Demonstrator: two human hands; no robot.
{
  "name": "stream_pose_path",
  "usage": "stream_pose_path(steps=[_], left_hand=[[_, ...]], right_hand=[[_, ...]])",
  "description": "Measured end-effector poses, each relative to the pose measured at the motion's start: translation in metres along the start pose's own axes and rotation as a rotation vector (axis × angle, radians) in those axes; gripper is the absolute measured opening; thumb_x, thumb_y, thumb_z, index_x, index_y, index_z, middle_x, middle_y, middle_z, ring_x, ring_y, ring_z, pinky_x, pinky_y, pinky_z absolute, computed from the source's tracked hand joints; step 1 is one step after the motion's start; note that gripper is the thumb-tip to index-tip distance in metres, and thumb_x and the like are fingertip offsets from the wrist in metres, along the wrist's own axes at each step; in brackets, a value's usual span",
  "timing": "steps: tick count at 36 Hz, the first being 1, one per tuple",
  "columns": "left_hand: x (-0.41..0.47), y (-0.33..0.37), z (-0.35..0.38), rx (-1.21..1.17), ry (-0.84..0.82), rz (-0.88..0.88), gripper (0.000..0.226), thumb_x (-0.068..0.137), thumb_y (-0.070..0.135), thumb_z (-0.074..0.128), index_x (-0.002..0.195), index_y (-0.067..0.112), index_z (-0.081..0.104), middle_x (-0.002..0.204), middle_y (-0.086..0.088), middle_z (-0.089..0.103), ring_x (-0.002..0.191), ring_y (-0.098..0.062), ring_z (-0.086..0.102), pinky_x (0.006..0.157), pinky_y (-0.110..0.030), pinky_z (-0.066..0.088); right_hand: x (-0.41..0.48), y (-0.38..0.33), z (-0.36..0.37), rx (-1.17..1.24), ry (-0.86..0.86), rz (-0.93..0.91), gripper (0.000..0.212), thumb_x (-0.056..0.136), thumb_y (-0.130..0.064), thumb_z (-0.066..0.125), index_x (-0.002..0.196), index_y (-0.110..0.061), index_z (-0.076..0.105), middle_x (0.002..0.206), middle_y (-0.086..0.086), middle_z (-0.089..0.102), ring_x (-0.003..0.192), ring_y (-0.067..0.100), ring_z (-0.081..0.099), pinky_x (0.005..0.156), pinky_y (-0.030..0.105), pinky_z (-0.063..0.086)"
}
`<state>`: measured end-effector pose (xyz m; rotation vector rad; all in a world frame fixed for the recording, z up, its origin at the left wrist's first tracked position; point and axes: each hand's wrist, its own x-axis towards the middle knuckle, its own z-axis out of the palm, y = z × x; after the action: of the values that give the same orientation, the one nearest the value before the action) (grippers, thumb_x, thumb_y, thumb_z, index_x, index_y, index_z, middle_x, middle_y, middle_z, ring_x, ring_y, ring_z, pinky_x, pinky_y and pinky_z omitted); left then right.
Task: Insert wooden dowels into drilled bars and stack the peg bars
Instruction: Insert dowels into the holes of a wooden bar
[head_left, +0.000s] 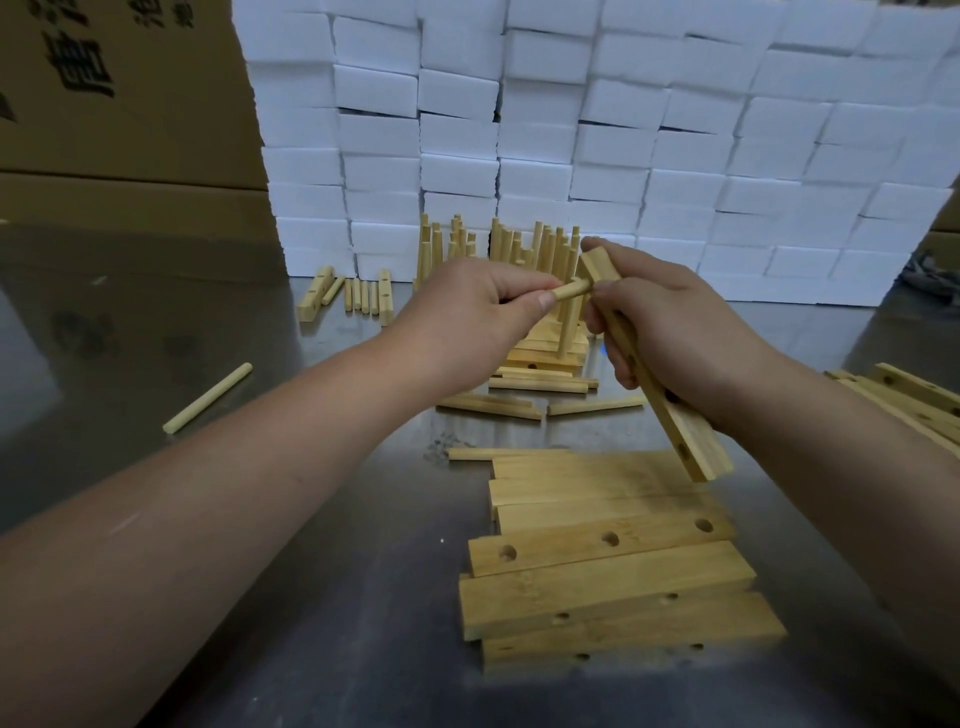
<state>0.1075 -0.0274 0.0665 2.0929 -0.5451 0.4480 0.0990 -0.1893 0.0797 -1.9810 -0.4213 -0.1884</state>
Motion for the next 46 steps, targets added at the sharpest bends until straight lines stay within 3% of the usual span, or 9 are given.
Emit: stream_pose_path(steps=[8, 18, 24, 28, 31, 33, 36, 40, 46], left_hand=[[0.004, 0.002, 0.001, -0.239, -0.055, -0.166, 0.019, 0.092, 0.019, 0.054, 0.087, 0.032, 0.067, 0.045, 0.014, 0.048, 0.041, -0.002, 0.037, 0.047, -0.018, 0.033], [0.009, 0.007, -0.013, -0.78, -0.351, -0.512, 0.016, 0.094, 0.013, 0.044, 0.1, 0.008, 0.058, 0.045, 0.006, 0.042, 0.032, 0.0, 0.025, 0.032, -0.011, 0.021], [0.017, 0.007, -0.015, -0.67, -0.187, -0.535, 0.017, 0.095, 0.018, 0.047, 0.09, 0.011, 0.062, 0.046, 0.008, 0.044, 0.032, -0.001, 0.025, 0.032, -0.012, 0.021], [0.024, 0.002, -0.032, -0.624, 0.033, -0.552, 0.015, 0.093, 0.021, 0.051, 0.086, 0.014, 0.061, 0.046, 0.01, 0.051, 0.032, -0.002, 0.026, 0.033, -0.011, 0.023], [0.025, 0.0, -0.04, -0.621, 0.124, -0.587, 0.015, 0.093, 0.024, 0.053, 0.085, 0.014, 0.062, 0.054, 0.007, 0.062, 0.032, -0.003, 0.03, 0.036, -0.011, 0.029], [0.025, 0.0, -0.042, -0.677, 0.15, -0.616, 0.025, 0.094, 0.029, 0.047, 0.087, 0.011, 0.063, 0.064, 0.001, 0.07, 0.032, -0.004, 0.034, 0.039, -0.011, 0.035], [0.028, -0.004, -0.042, -0.752, 0.245, -0.674, 0.043, 0.097, 0.034, 0.034, 0.092, 0.004, 0.065, 0.072, -0.008, 0.072, 0.033, -0.008, 0.038, 0.041, -0.015, 0.041], [0.024, -0.016, -0.032, -0.525, 0.268, -0.659, 0.036, 0.096, 0.027, 0.037, 0.085, 0.007, 0.065, 0.067, -0.003, 0.07, 0.034, -0.007, 0.044, 0.043, -0.016, 0.043], [0.008, -0.035, -0.003, 0.582, -0.307, -0.138, 0.017, 0.088, 0.029, 0.058, 0.1, 0.028, 0.071, 0.094, 0.015, 0.064, 0.071, 0.004, 0.047, 0.07, -0.021, 0.038]], right_hand=[[-0.001, 0.002, 0.0, -0.011, 0.016, 0.009, 0.048, 0.094, -0.016, 0.038, 0.14, -0.031, 0.039, 0.071, -0.001, 0.05, 0.046, 0.014, 0.043, 0.043, 0.024, 0.042], [-0.001, -0.003, -0.004, -0.016, -0.021, -0.023, 0.047, 0.096, -0.018, 0.041, 0.14, -0.033, 0.039, 0.074, -0.002, 0.052, 0.051, 0.015, 0.043, 0.047, 0.026, 0.041], [0.004, -0.003, -0.013, -0.025, -0.123, 0.079, 0.046, 0.096, -0.03, 0.044, 0.141, -0.024, 0.038, 0.086, 0.001, 0.065, 0.054, 0.011, 0.052, 0.049, 0.026, 0.047], [0.005, -0.002, -0.016, -0.206, -0.064, 0.061, 0.018, 0.097, -0.031, 0.042, 0.099, -0.023, 0.058, 0.079, -0.001, 0.064, 0.056, 0.011, 0.053, 0.053, 0.025, 0.046], [0.008, -0.001, -0.013, -0.241, -0.002, 0.025, 0.028, 0.096, -0.03, 0.042, 0.074, -0.018, 0.054, 0.059, -0.009, 0.06, 0.046, 0.005, 0.046, 0.048, 0.018, 0.04], [0.009, 0.0, -0.013, -0.234, 0.03, 0.031, 0.033, 0.096, -0.029, 0.042, 0.068, -0.016, 0.052, 0.048, -0.011, 0.055, 0.04, 0.003, 0.042, 0.044, 0.015, 0.036], [0.012, 0.002, -0.014, -0.139, 0.08, 0.075, 0.029, 0.096, -0.026, 0.042, 0.073, -0.014, 0.054, 0.064, -0.002, 0.054, 0.051, 0.013, 0.042, 0.051, 0.025, 0.035], [0.016, 0.003, -0.016, 0.016, 0.211, 0.212, 0.029, 0.097, -0.025, 0.041, 0.075, -0.012, 0.054, 0.068, 0.001, 0.053, 0.051, 0.014, 0.042, 0.05, 0.025, 0.037], [0.017, 0.003, -0.017, 0.311, 0.262, 0.34, 0.024, 0.099, -0.024, 0.04, 0.085, -0.012, 0.056, 0.064, 0.0, 0.056, 0.037, 0.008, 0.046, 0.038, 0.016, 0.039]])
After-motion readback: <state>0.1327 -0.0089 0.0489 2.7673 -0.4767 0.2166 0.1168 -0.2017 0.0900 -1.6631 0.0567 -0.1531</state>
